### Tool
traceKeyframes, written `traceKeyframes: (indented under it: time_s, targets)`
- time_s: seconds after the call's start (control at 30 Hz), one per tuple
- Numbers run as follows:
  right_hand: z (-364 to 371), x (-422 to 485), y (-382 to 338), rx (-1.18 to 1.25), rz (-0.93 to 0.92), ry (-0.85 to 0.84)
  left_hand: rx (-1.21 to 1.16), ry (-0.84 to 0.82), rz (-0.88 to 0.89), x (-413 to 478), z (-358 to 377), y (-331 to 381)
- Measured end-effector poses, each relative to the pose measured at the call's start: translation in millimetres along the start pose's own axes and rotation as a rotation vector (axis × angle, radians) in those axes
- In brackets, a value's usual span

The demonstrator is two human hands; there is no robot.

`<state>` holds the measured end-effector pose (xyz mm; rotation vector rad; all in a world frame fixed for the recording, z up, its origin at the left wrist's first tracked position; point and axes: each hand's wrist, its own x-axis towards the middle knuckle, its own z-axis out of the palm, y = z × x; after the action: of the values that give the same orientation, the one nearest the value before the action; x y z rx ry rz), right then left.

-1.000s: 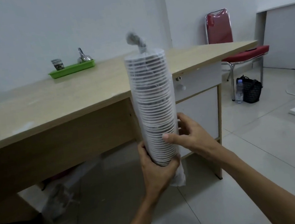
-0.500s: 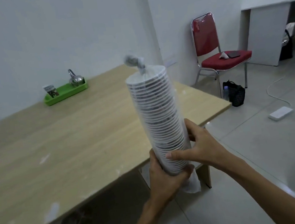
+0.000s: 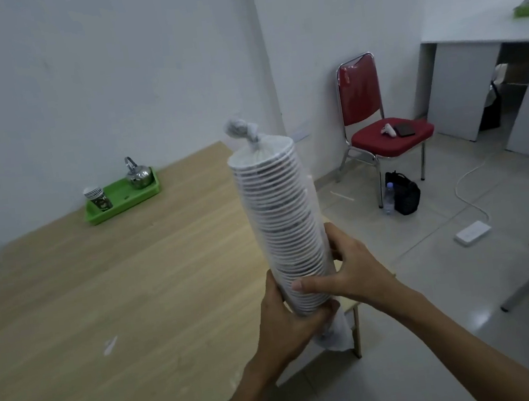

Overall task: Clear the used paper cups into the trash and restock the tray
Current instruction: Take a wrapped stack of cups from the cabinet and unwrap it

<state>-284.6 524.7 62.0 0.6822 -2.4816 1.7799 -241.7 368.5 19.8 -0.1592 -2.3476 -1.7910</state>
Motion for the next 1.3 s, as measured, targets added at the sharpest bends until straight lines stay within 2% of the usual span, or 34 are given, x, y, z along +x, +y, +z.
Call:
traceKeyframes:
  time_s: [0.33, 0.63, 0.87, 0.97, 1.3]
  targets:
    - [-22, 87, -32, -0.06, 0.01, 0.05, -0.065, -0.002, -0.025, 94, -30, 29]
    - [-52, 145, -17, -0.088, -0.017, -0.003, -0.071, 0.049, -0.009, 161, -19, 28]
    - [-110, 203, 30, -0.108, -0.034, -0.066, -0.032, 0.099, -0.021, 227, 33, 23]
    - [-148, 236, 58, -0.095, -0.052, -0.161, -0.016, 0.167, -0.033, 261, 72, 22]
    - [-263, 317, 113, -0.105, -0.094, -0.321, -0.005, 0.347, -0.126, 349, 182, 44]
